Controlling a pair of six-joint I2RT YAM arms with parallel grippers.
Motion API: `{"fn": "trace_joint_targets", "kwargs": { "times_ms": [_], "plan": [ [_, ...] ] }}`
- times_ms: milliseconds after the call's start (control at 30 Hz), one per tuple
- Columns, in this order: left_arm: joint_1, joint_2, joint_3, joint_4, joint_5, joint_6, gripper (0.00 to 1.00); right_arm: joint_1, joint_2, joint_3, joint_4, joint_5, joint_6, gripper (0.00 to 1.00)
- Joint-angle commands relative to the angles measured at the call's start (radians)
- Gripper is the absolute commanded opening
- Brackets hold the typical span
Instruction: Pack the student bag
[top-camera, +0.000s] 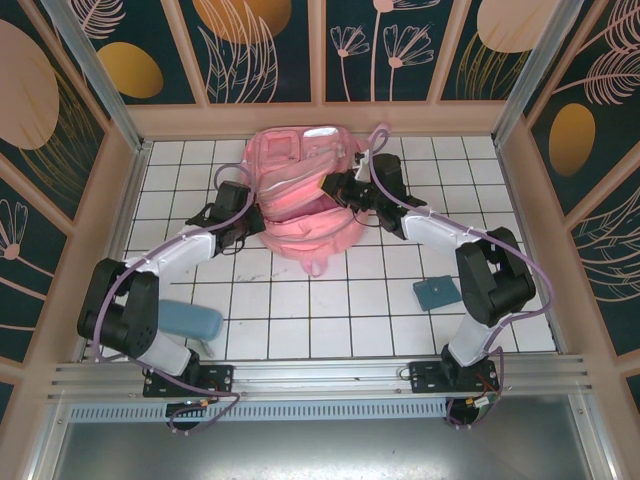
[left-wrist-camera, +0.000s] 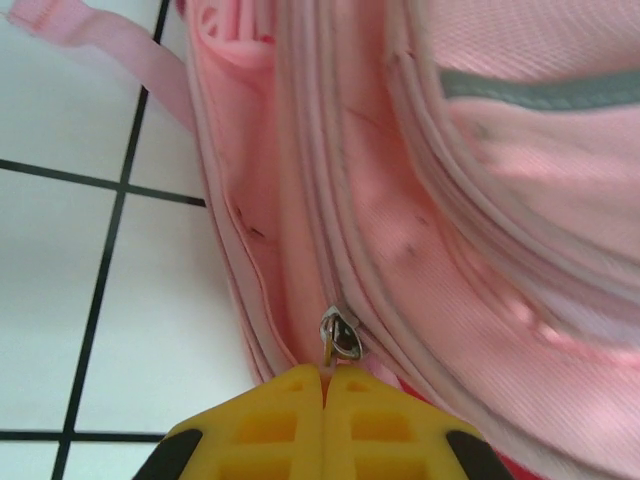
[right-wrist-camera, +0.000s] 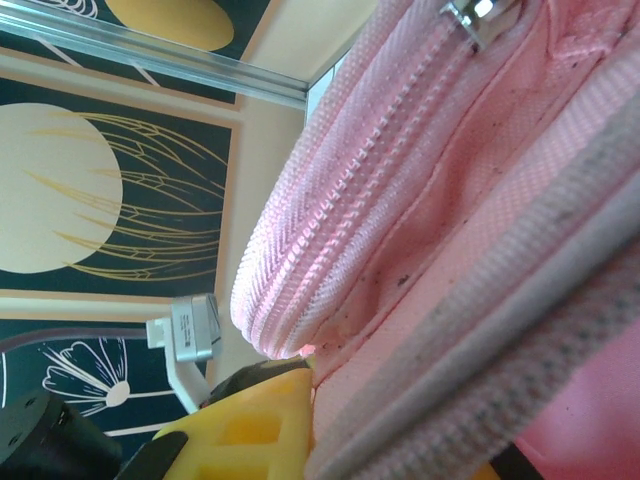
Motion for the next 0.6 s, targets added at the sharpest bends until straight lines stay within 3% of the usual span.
{"fn": "trace_joint_targets", "kwargs": {
  "times_ms": [0, 100, 300, 400, 500, 567],
  "plan": [
    [0.051, 0.049, 0.04, 0.041, -0.047, 0.005, 0.0, -0.011, -0.073, -0.001, 0.082, 0.033, -0.003, 0.0],
    [0.066, 0.074, 0.092, 0.054, -0.038, 0.01, 0.01, -0.011, -0.076, -0.013, 0.088, 0.033, 0.002, 0.0],
    [0.082, -0.002, 0.073, -0.023, 0.011, -0.033, 0.43, -0.007, -0.074, -0.031, 0.096, 0.033, 0.012, 0.0],
    [0.082, -0.093, 0.016, -0.148, -0.028, -0.047, 0.61, 0.0, -0.064, -0.03, 0.097, 0.03, 0.011, 0.0],
    [0.083, -0.191, -0.027, -0.325, -0.113, -0.076, 0.65, 0.008, -0.055, -0.034, 0.092, 0.03, 0.006, 0.0],
    [0.083, -0.246, -0.039, -0.472, -0.179, -0.104, 0.72, 0.01, -0.054, -0.044, 0.093, 0.033, 0.004, 0.0]
  ]
}}
